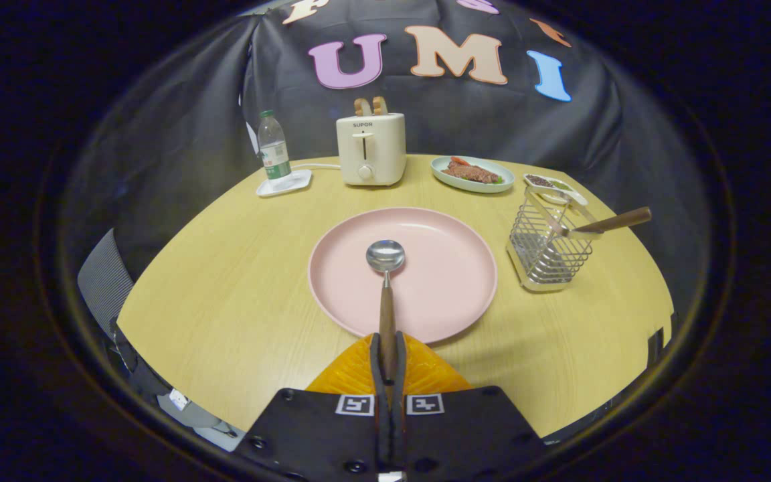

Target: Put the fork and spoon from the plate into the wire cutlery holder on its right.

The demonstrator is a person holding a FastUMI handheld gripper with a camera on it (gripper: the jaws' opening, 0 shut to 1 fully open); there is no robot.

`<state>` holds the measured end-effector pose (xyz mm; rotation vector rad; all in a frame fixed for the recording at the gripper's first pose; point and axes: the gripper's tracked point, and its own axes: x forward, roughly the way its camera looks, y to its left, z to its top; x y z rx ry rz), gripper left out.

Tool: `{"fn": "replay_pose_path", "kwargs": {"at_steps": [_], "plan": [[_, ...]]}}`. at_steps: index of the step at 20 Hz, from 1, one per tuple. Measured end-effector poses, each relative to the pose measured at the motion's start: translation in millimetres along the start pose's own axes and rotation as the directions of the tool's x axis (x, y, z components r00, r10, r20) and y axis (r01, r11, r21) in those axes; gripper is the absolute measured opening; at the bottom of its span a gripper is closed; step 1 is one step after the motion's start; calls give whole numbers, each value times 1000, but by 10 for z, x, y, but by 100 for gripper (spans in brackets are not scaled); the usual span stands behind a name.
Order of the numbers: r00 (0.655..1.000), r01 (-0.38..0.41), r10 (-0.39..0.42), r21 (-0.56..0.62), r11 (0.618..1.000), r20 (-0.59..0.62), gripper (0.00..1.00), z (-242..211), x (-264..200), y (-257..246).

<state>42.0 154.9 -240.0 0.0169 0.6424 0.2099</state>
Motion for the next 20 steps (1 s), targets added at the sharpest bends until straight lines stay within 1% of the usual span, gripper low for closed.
{"fn": "replay_pose_path", "kwargs": {"at_steps": [7,12,15,20], "plan": [[999,28,-30,68,997,24,4,245,-155,-278],[997,55,-61,92,994,55,3,507,-309,-556],[994,67,-75,100,993,81,3,673,-413,-758],[987,113,-124,107,988,104,3,918,-595,-1211]]}}
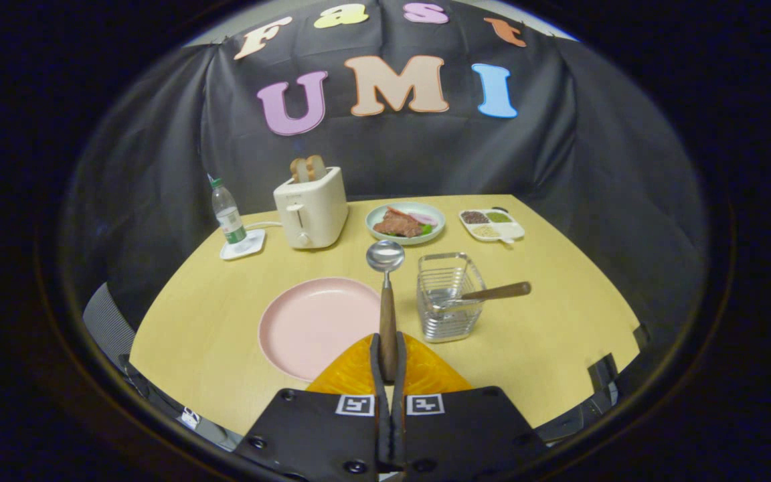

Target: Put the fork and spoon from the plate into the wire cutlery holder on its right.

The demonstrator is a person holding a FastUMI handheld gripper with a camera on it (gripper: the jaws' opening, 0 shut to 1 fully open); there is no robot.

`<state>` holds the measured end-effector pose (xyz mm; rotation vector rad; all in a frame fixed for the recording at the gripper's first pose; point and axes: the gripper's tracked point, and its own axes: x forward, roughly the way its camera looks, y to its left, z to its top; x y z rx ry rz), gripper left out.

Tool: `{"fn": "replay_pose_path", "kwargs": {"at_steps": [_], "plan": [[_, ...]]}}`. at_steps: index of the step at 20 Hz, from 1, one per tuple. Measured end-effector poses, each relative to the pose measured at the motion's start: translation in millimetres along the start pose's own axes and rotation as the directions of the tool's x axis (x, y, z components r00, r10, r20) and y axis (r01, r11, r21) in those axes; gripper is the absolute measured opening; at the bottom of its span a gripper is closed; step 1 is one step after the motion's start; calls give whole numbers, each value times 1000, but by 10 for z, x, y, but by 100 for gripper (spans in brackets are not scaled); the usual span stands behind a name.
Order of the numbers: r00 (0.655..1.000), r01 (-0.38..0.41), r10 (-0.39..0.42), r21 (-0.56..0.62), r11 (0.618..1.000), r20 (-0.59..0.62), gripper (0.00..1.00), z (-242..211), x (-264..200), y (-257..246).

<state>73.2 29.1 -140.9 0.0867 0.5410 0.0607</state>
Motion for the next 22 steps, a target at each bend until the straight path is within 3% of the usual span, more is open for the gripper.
{"fn": "replay_pose_path", "kwargs": {"at_steps": [4,10,22], "plan": [[999,32,-32,-22,999,-39,4,32,-19,-320],[986,14,-24,-59,998,-164,4,-46,25,-553],[912,-43,-38,-188,981,-408,4,-60,139,-604]]}}
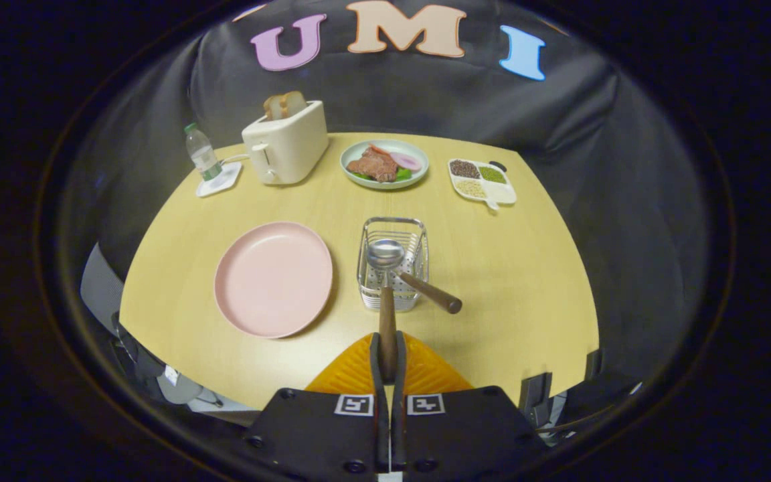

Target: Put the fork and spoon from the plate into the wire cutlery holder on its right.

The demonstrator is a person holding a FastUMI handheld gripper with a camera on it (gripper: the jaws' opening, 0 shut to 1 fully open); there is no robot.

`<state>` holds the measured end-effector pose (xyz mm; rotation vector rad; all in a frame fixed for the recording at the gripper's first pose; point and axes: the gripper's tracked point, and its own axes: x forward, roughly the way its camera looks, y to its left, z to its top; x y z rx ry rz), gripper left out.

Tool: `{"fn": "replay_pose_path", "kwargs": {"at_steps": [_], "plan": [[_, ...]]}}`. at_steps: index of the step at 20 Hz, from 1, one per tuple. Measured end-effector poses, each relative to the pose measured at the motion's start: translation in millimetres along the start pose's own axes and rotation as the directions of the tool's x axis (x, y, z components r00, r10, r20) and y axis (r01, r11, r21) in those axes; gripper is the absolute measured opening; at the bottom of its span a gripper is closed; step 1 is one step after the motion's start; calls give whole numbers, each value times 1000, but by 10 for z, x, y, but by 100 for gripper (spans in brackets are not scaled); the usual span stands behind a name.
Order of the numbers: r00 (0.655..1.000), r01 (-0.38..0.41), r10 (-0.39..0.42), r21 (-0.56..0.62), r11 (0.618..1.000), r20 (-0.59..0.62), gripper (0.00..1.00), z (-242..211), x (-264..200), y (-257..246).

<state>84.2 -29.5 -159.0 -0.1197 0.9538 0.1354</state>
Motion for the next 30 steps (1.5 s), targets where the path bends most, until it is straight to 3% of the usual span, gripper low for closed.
{"fn": "replay_pose_path", "kwargs": {"at_steps": [7,10,16,25,30], "plan": [[1000,2,-4,-90,996,-22,11,114,47,28],[1000,-20,20,-75,997,-4,15,154,-5,63],[999,-39,41,-63,997,34,99,136,-134,89],[987,-73,79,-48,996,143,99,175,-394,264],[941,-159,140,37,987,307,99,406,-619,527]]}}
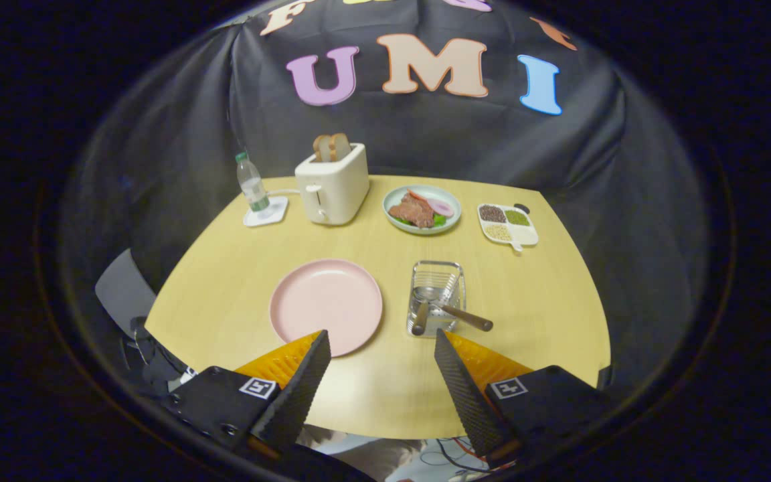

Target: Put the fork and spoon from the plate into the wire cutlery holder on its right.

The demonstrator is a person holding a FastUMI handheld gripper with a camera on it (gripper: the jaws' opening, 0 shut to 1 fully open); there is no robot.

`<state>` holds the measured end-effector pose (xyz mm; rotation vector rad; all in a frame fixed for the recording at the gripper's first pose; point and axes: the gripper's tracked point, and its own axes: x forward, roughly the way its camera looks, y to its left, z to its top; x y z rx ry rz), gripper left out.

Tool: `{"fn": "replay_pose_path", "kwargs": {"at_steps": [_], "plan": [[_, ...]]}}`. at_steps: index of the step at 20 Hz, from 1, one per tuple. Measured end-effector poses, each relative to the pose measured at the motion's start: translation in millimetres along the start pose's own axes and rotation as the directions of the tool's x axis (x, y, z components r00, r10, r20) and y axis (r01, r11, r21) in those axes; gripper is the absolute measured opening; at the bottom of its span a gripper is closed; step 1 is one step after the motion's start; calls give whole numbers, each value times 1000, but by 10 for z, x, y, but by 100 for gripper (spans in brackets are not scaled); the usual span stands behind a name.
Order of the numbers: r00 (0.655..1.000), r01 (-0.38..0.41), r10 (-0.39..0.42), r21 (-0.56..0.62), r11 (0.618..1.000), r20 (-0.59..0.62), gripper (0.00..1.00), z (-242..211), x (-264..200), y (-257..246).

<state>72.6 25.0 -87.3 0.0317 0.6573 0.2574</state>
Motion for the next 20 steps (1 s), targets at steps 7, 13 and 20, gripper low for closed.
{"fn": "replay_pose_path", "kwargs": {"at_steps": [7,13,20], "plan": [[943,-17,-7,68,998,334,98,799,-272,103],[810,79,-110,78,994,575,98,1448,-752,-278],[739,124,-141,73,990,659,98,1551,-1056,-634]]}}
